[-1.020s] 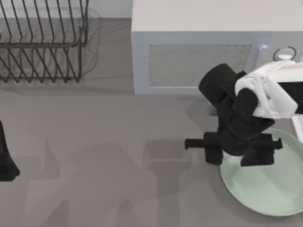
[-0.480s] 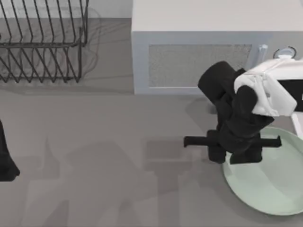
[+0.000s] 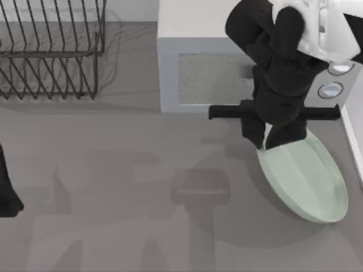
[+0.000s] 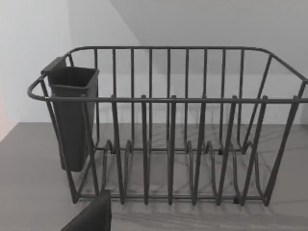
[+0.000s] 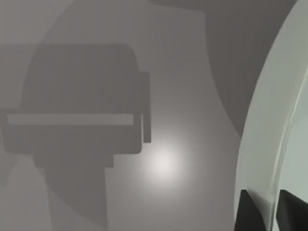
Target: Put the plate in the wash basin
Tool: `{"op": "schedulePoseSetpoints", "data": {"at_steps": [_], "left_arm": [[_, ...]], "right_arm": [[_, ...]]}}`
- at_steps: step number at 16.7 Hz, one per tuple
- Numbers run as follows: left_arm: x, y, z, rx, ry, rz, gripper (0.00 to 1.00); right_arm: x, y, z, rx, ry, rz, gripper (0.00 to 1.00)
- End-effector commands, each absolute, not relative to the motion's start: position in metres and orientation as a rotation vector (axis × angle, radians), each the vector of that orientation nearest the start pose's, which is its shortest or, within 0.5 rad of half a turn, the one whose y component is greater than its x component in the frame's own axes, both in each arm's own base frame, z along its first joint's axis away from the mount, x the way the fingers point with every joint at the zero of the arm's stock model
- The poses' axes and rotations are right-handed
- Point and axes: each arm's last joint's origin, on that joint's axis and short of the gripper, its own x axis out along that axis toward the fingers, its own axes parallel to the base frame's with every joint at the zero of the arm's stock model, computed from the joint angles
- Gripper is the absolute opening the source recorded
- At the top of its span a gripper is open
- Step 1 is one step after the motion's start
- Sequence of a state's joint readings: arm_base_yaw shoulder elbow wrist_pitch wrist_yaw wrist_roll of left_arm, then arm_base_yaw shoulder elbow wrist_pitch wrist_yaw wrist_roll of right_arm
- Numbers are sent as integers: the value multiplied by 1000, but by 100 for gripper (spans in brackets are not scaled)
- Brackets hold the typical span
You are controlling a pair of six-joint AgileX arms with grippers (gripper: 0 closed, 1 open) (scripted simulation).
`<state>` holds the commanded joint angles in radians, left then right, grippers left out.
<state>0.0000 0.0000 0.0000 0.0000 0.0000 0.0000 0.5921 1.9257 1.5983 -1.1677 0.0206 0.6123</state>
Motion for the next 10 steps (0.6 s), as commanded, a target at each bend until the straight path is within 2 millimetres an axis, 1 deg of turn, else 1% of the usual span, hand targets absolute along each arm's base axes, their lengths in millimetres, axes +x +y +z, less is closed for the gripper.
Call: {"op": "schedulePoseSetpoints", "data": {"at_steps": [2,4,6,8,10], "left_arm": [[106,-1,160,0,0,0,100],[106,-1,160,0,0,0,100],[106,-1,160,0,0,0,100],[106,-1,160,0,0,0,100],[106,-1,160,0,0,0,100]], "right_arm": [[310,212,269,32,1499,8,0],[304,207,309,33,1497,8,0],[296,200,341,37,1490,11,0],[287,193,362,42,1480,14,0],[283,189,372,46,1474,17,0]]}}
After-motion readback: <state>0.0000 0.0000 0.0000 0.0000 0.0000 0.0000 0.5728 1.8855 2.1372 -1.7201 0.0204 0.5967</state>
